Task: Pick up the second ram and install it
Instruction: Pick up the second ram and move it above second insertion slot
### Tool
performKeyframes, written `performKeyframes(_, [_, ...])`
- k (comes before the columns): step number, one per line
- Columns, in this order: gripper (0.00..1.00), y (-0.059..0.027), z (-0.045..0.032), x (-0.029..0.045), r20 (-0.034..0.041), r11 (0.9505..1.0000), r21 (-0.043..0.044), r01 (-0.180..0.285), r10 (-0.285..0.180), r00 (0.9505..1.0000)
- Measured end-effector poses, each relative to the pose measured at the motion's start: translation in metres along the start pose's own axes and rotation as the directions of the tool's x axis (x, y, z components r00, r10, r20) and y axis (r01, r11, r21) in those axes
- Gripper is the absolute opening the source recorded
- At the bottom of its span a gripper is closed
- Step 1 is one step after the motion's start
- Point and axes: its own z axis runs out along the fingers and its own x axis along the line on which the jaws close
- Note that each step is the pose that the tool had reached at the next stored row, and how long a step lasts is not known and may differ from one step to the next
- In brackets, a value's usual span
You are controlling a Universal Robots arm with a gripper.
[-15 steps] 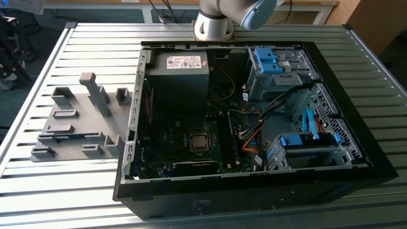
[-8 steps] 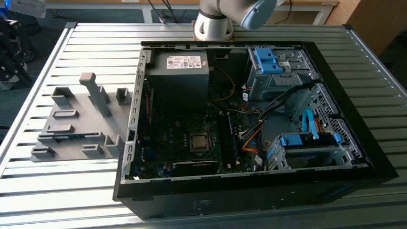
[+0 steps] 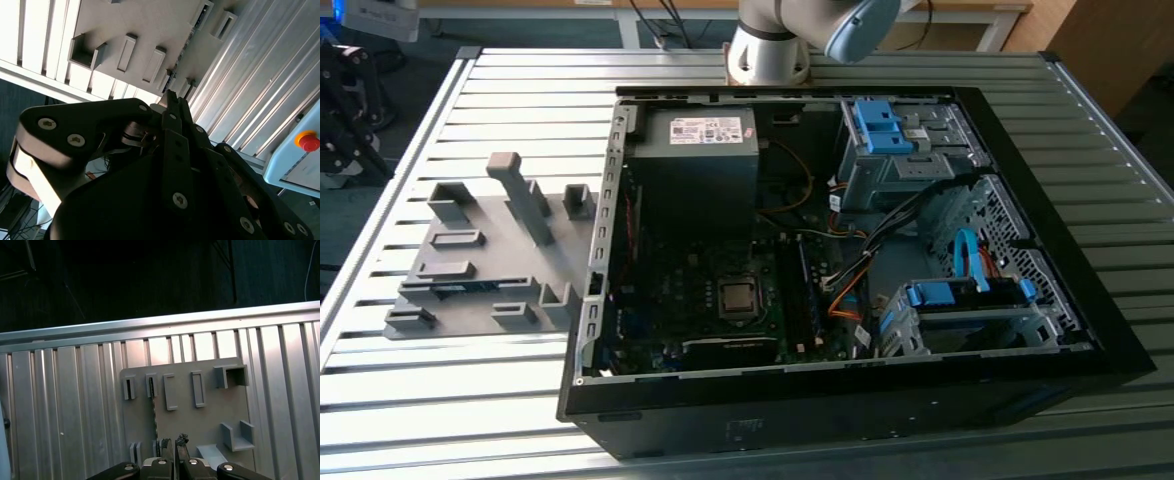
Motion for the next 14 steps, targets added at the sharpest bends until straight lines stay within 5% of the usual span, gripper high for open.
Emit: performKeyframes(14, [0.18,-0.0001,0.0023,0.0,0.0001,1.0,0.0001,0.0,0.0,1.0])
